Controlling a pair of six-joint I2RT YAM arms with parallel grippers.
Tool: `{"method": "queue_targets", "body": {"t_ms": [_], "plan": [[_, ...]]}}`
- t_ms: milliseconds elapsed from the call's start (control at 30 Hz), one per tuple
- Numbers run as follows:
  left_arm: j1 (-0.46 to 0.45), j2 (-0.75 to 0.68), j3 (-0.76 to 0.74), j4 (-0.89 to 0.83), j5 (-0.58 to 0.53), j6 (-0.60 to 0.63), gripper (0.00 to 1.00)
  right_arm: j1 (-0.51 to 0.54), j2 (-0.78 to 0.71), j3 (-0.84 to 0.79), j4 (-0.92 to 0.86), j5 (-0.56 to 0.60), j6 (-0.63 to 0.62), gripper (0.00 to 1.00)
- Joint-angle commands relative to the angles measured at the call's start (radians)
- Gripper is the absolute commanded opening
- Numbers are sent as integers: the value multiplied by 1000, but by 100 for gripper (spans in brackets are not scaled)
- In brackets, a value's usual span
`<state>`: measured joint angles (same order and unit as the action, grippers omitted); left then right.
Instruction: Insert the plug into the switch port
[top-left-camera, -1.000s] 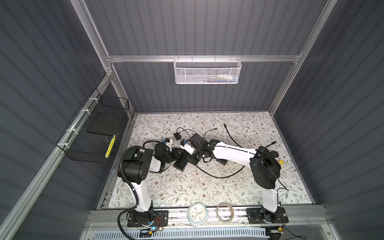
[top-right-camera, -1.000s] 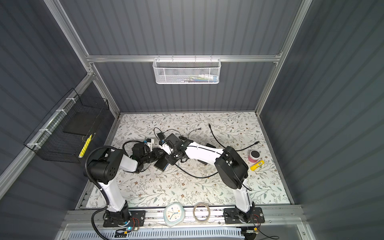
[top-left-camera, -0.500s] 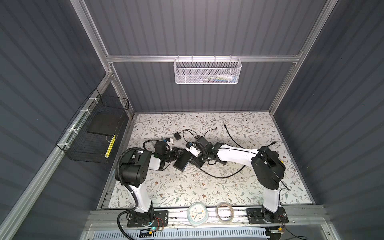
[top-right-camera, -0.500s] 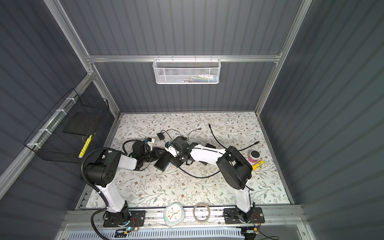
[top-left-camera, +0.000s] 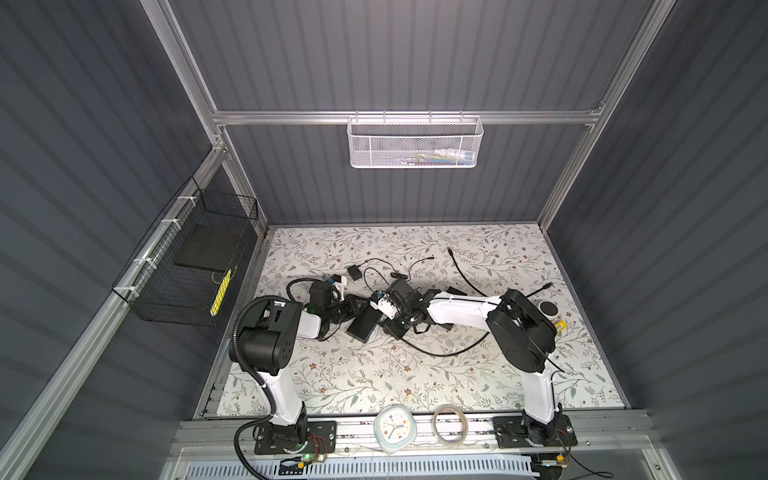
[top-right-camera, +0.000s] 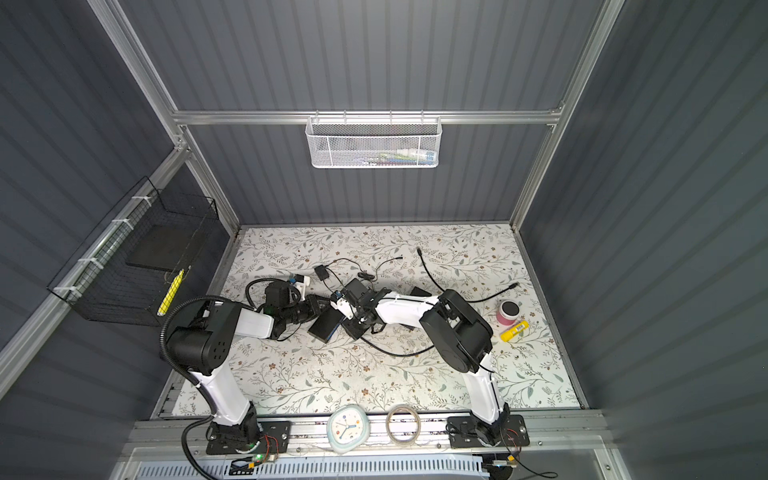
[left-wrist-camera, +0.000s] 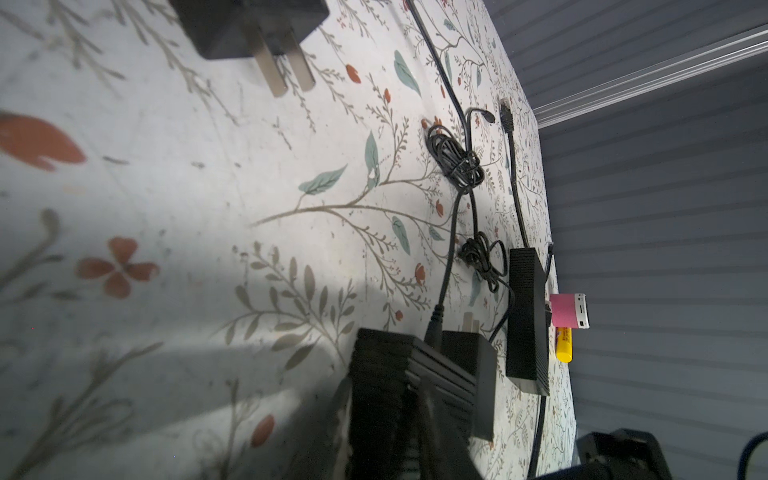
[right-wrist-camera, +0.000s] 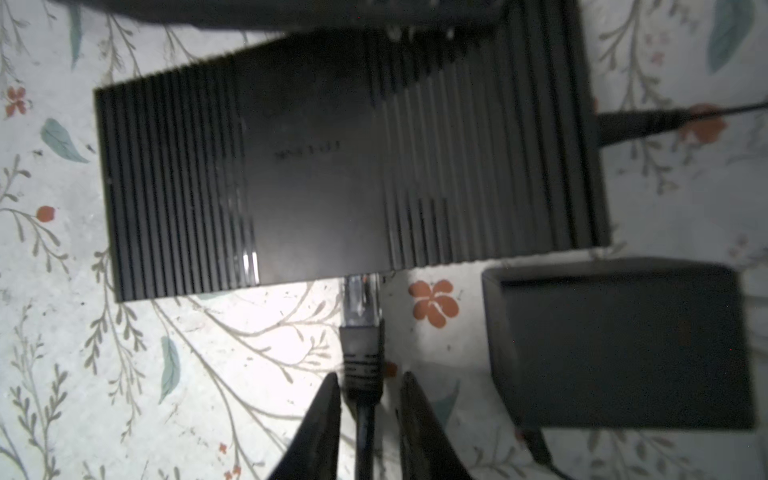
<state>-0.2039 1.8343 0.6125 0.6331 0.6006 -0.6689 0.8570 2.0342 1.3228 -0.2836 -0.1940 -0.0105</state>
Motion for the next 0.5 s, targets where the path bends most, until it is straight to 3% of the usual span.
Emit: {"method": "queue_targets", "body": {"t_ms": [0, 300, 467], "plan": [[-25, 90, -61, -340, -42, 29, 26, 2, 20, 13, -4, 5, -2, 21], [-30, 102, -53, -341, -18, 44, 26, 2, 32, 46, -1, -4, -11, 2], [-47, 120, -58, -325, -6, 42, 25, 2, 32, 83, -4, 11, -14, 0]]}}
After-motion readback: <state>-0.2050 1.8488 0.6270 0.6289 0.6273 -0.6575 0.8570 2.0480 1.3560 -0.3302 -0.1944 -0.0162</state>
